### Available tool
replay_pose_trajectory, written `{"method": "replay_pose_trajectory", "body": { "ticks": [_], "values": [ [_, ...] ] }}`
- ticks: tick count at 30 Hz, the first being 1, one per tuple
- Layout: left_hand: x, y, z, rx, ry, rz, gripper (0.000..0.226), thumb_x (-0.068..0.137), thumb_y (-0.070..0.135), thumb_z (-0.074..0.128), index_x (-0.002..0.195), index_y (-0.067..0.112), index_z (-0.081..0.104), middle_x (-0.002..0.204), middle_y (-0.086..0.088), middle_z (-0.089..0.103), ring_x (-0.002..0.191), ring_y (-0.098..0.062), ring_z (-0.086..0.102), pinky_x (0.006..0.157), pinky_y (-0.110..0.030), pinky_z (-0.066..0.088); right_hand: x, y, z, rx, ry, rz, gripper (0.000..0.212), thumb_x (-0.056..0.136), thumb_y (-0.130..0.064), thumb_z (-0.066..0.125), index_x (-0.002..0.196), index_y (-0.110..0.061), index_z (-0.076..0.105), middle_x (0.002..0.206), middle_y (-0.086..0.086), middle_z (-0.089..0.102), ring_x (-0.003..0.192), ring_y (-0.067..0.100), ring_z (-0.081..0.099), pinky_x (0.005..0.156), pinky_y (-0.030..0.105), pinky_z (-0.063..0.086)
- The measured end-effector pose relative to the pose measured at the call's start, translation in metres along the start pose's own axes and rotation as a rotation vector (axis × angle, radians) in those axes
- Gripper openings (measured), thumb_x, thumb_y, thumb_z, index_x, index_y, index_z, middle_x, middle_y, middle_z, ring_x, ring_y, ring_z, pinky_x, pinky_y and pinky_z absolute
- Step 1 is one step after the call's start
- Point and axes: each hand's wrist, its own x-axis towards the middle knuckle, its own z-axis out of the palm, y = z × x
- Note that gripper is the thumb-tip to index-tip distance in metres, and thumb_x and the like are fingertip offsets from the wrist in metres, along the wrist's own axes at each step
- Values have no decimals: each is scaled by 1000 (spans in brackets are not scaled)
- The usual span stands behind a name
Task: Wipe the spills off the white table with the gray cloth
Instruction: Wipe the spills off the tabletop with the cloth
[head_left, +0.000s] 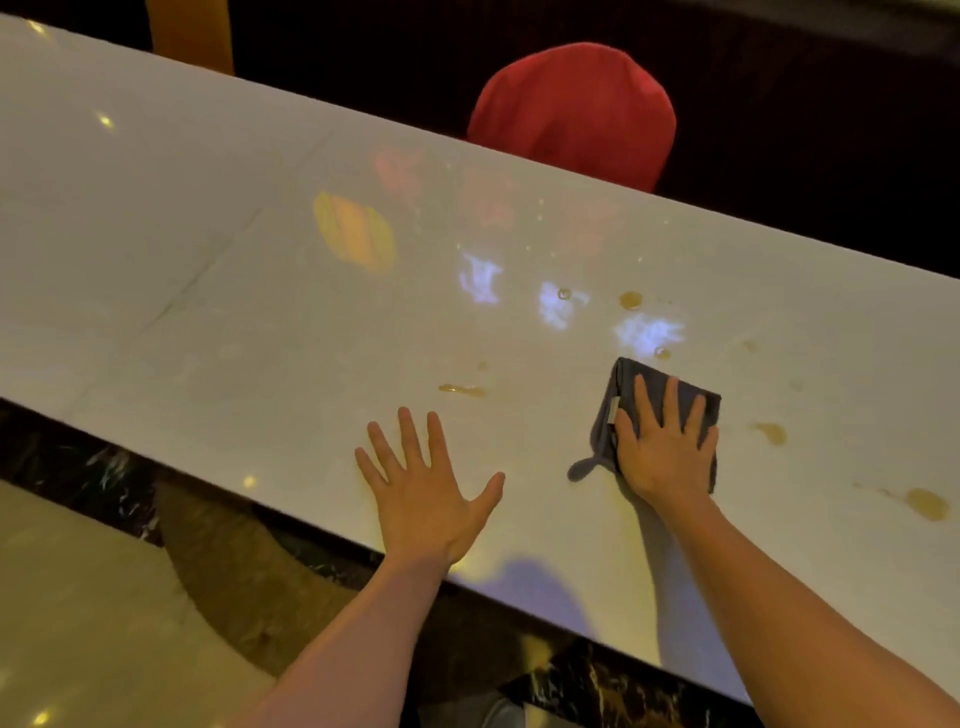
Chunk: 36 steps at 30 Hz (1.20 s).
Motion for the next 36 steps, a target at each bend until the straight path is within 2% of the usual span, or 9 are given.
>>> {"method": "replay_pose_trajectory", "body": {
  "ticks": [6, 10, 14, 16, 18, 22, 27, 30, 36],
  "values": [
    [2, 3, 3, 17, 13, 15, 111, 72, 91, -5, 155, 17, -12, 162, -18, -19, 143, -52, -27, 114, -70, -8, -9, -85, 18, -69, -84, -509, 57, 100, -60, 12, 153, -48, -5, 166, -6, -12, 152, 29, -17, 123, 52, -4],
    [9, 4, 10, 22, -13, 9, 114, 69, 92, 1, 155, 18, -8, 160, -17, -23, 141, -51, -32, 112, -71, -13, 25, -186, 25, -56, -147, -625, 56, 102, -58, 13, 155, -45, 1, 167, -4, -11, 151, 33, -18, 121, 57, -8],
    [8, 3, 2, 35, -6, 19, 119, 68, 92, 0, 153, 12, 27, 162, -23, 19, 147, -53, -11, 114, -71, -12, 18, -240, 34, -104, -174, -753, 54, 101, -57, 13, 153, -49, 0, 167, -1, -11, 150, 37, -20, 119, 60, -10],
    [7, 3, -1, 56, -24, 26, 119, 67, 91, -1, 155, 14, 22, 163, -22, 15, 147, -52, -16, 113, -70, -17, 15, -238, 33, -126, -136, -758, 54, 103, -52, 15, 155, -44, 4, 167, 0, -7, 151, 37, -14, 120, 59, -6],
    [8, 2, 0, 47, -27, 2, 117, 67, 92, 0, 157, 17, 11, 166, -19, 0, 144, -50, -26, 112, -68, -21, 20, -226, 28, -120, -64, -696, 55, 104, -46, 18, 157, -35, 7, 168, 1, -3, 153, 34, -8, 121, 58, -1],
    [11, 0, 6, 19, -21, 1, 114, 66, 94, -5, 153, 21, -16, 158, -15, -31, 138, -48, -39, 110, -68, -24, 51, -173, 14, -39, 18, -414, 55, 105, -42, 16, 158, -32, 5, 168, -1, -2, 153, 32, -6, 122, 57, -3],
    [9, -2, 9, 7, -4, 2, 111, 69, 93, -4, 152, 20, -18, 158, -14, -28, 141, -49, -35, 112, -69, -19, 71, -91, -7, -11, 1, -175, 56, 104, -42, 16, 158, -33, 2, 168, 0, -4, 153, 33, -8, 121, 58, -1],
    [7, -2, 8, 27, -4, 1, 110, 71, 92, -2, 153, 20, -15, 161, -16, -22, 142, -51, -31, 112, -70, -14, 39, -89, 3, -62, -1, -292, 57, 104, -45, 19, 158, -33, 2, 168, 2, -2, 153, 35, -6, 122, 57, 0],
    [5, 2, 4, 33, 20, -18, 111, 73, 92, 10, 156, 20, 0, 165, -17, -6, 146, -49, -22, 114, -70, -6, -6, -158, 35, -142, -88, -608, 58, 102, -53, 13, 156, -38, -4, 166, 4, -11, 151, 37, -16, 119, 56, -11]
  ]
}}
